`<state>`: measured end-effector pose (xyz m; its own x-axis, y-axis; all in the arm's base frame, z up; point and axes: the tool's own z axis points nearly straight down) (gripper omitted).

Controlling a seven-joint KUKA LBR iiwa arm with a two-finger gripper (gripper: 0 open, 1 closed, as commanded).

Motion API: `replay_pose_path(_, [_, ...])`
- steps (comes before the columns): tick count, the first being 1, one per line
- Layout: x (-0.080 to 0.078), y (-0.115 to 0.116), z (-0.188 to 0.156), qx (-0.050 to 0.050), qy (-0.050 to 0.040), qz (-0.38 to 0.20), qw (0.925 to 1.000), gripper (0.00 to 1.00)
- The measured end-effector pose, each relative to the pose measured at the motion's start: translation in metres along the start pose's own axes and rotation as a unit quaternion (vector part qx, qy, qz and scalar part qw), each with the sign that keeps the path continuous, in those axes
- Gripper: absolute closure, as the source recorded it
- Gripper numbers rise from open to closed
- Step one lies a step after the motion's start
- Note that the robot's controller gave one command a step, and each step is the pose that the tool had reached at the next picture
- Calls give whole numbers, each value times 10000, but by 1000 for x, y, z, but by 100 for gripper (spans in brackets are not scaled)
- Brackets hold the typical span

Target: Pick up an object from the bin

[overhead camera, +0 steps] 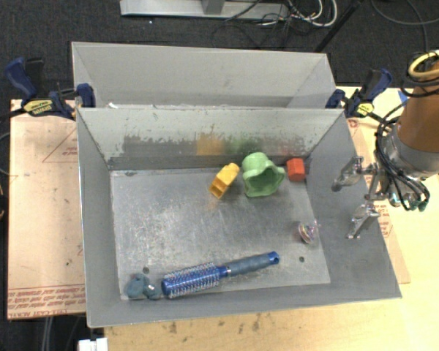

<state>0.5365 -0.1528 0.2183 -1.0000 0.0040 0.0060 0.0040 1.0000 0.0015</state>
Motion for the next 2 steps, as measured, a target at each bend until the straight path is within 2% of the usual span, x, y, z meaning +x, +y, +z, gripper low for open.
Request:
replay_pose_path(1, [36, 39, 119, -12, 10, -103, 9999, 0])
replay_pose_path(2, [48, 92, 142, 39, -152, -342, 9993, 0])
